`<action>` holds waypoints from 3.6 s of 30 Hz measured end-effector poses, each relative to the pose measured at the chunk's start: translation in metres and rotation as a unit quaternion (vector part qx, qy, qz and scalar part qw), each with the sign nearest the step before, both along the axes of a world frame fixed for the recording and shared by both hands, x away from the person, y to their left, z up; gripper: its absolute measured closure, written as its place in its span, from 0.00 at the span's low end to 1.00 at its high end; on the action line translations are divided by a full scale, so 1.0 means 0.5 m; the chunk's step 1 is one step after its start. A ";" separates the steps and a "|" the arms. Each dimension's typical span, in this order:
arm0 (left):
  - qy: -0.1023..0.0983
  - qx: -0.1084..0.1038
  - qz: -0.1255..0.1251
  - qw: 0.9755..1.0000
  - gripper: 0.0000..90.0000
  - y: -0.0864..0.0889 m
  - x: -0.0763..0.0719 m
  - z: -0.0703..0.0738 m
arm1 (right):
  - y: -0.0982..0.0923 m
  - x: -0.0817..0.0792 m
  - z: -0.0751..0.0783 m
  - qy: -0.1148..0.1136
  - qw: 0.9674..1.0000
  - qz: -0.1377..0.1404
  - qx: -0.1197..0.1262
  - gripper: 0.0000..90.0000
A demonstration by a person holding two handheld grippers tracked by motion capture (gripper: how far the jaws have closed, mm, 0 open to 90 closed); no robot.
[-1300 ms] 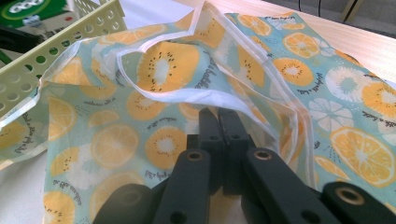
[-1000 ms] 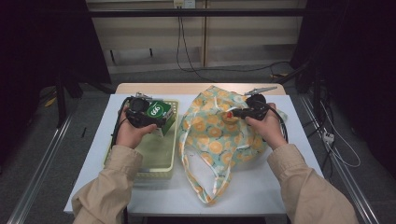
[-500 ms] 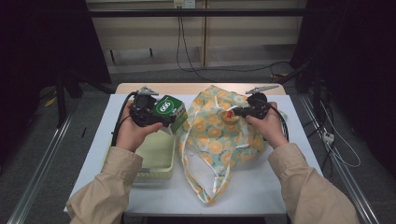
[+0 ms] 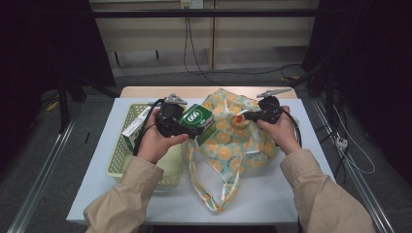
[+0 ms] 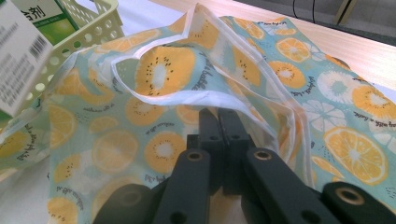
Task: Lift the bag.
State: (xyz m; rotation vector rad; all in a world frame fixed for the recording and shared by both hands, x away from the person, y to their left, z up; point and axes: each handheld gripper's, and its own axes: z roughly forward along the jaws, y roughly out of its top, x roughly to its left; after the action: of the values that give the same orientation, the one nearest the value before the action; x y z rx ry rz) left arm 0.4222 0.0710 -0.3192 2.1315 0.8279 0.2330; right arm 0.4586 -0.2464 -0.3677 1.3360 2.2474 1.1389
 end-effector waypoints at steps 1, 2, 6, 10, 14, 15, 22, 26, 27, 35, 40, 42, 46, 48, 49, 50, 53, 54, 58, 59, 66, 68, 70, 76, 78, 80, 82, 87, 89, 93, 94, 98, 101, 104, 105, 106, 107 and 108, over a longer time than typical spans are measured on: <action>0.000 0.000 -0.005 1.000 0.18 -0.004 0.000 -0.003 | 0.001 0.000 0.000 0.000 1.000 0.000 0.000 1.00; 0.002 -0.002 -0.005 1.000 0.18 -0.009 -0.002 -0.005 | 0.001 0.000 0.000 0.000 1.000 0.000 0.001 1.00; 0.002 -0.001 -0.016 1.000 0.18 -0.028 -0.008 -0.011 | 0.000 0.000 0.001 -0.001 1.000 0.000 0.002 1.00; 0.006 -0.002 -0.025 1.000 0.18 -0.047 -0.014 -0.017 | -0.002 -0.001 0.002 -0.001 1.000 -0.001 0.002 1.00; 0.010 -0.004 -0.031 0.999 0.18 -0.068 -0.019 -0.029 | -0.004 -0.001 0.003 0.001 1.000 -0.001 0.003 1.00; 0.010 -0.002 -0.030 0.999 0.18 -0.075 -0.022 -0.033 | -0.005 -0.001 0.004 0.001 1.000 0.000 0.002 1.00; 0.016 -0.003 -0.047 0.999 0.18 -0.115 -0.032 -0.054 | -0.005 -0.004 0.013 -0.007 1.000 0.002 0.002 1.00; 0.018 0.003 -0.051 0.999 0.18 -0.133 -0.034 -0.063 | -0.007 -0.006 0.016 -0.009 1.000 0.003 0.004 1.00; 0.015 0.010 -0.050 0.999 0.18 -0.137 -0.033 -0.065 | -0.007 -0.007 0.017 -0.009 1.000 0.004 0.004 1.00; 0.018 0.028 -0.050 0.998 0.18 -0.172 -0.023 -0.095 | -0.006 -0.012 0.022 -0.010 1.000 0.005 0.006 1.00; 0.024 0.027 -0.040 0.999 0.18 -0.184 -0.013 -0.119 | -0.007 -0.015 0.026 -0.012 1.000 0.007 0.006 1.00; 0.023 0.027 -0.037 0.999 0.18 -0.188 -0.009 -0.125 | -0.010 -0.015 0.028 -0.013 1.000 0.005 0.005 1.00; 0.025 0.026 -0.029 0.999 0.18 -0.188 0.001 -0.129 | -0.016 -0.015 0.029 -0.011 1.000 0.002 0.006 1.00; 0.023 0.028 -0.024 0.999 0.18 -0.189 0.010 -0.132 | -0.019 -0.015 0.029 -0.012 1.000 0.000 0.008 1.00; 0.025 0.028 -0.019 0.999 0.18 -0.189 0.014 -0.134 | -0.020 -0.015 0.028 -0.011 1.000 0.000 0.009 1.00; 0.027 0.029 -0.019 0.999 0.18 -0.189 0.020 -0.135 | -0.021 -0.014 0.028 -0.012 1.000 -0.001 0.009 1.00; 0.029 0.030 -0.011 0.999 0.18 -0.194 0.034 -0.141 | -0.021 -0.014 0.029 -0.013 1.000 -0.001 0.010 1.00; 0.027 0.029 -0.004 0.999 0.18 -0.196 0.038 -0.143 | -0.020 -0.014 0.029 -0.013 1.000 0.000 0.010 1.00; 0.029 0.028 0.013 0.999 0.18 -0.197 0.057 -0.152 | -0.020 -0.013 0.030 -0.009 1.000 0.002 0.011 1.00; 0.032 0.028 0.016 0.999 0.18 -0.198 0.060 -0.153 | -0.021 -0.012 0.030 -0.010 1.000 0.002 0.012 1.00; 0.022 0.023 0.021 0.999 0.18 -0.195 0.069 -0.150 | -0.027 -0.011 0.027 -0.008 1.000 0.001 0.014 1.00; 0.021 0.022 0.024 0.999 0.18 -0.195 0.070 -0.150 | -0.027 -0.011 0.026 -0.008 1.000 0.002 0.014 1.00; 0.018 0.024 0.024 0.999 0.18 -0.196 0.072 -0.150 | -0.026 -0.012 0.024 -0.007 1.000 0.002 0.015 1.00; 0.017 0.024 0.028 0.999 0.18 -0.200 0.076 -0.150 | -0.026 -0.011 0.019 -0.006 1.000 0.001 0.014 1.00; 0.015 0.025 0.029 0.999 0.18 -0.200 0.079 -0.148 | -0.026 -0.010 0.018 -0.006 1.000 0.001 0.016 1.00; 0.013 0.023 0.030 0.999 0.18 -0.200 0.083 -0.146 | -0.024 -0.009 0.017 -0.006 1.000 0.001 0.017 1.00; 0.010 0.022 0.034 0.999 0.18 -0.200 0.088 -0.146 | -0.022 -0.008 0.017 -0.008 1.000 0.000 0.017 1.00; 0.010 0.028 0.039 0.999 0.18 -0.209 0.104 -0.153 | -0.019 -0.005 0.014 -0.007 1.000 0.000 0.019 1.00; 0.010 0.031 0.039 0.999 0.18 -0.215 0.113 -0.155 | -0.020 -0.003 0.013 -0.007 1.000 -0.002 0.022 1.00; 0.006 0.033 0.046 0.998 0.18 -0.231 0.132 -0.158 | -0.024 0.001 0.011 -0.008 1.000 -0.006 0.028 1.00; 0.002 0.032 0.047 0.998 0.17 -0.235 0.137 -0.161 | -0.025 0.002 0.012 -0.008 1.000 -0.007 0.028 1.00; -0.003 0.025 0.055 0.998 0.15 -0.243 0.145 -0.172 | -0.024 0.003 0.014 -0.008 0.999 -0.010 0.031 1.00; -0.003 0.021 0.047 0.999 0.12 -0.242 0.132 -0.160 | -0.023 0.002 0.016 -0.010 0.999 -0.007 0.030 1.00; -0.008 0.017 0.037 0.999 0.12 -0.228 0.117 -0.139 | -0.025 0.000 0.016 -0.009 0.999 -0.007 0.031 1.00; -0.005 0.016 0.035 0.999 0.14 -0.223 0.112 -0.133 | -0.025 -0.001 0.017 -0.008 0.999 -0.008 0.031 1.00; -0.001 0.016 0.032 0.999 0.13 -0.218 0.106 -0.128 | -0.024 -0.002 0.017 -0.010 0.999 -0.008 0.032 1.00; -0.002 0.016 0.031 0.999 0.13 -0.213 0.100 -0.124 | -0.022 -0.003 0.017 -0.009 0.999 -0.006 0.031 1.00; -0.001 0.014 0.027 1.000 0.13 -0.206 0.094 -0.119 | -0.020 -0.005 0.017 -0.010 1.000 -0.005 0.029 1.00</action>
State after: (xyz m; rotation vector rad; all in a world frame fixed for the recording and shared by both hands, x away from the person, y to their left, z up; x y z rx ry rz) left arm 0.4693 -0.0322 -0.3787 2.1359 0.8862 0.2770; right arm 0.4564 -0.2563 -0.3591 1.3500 2.2069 1.2187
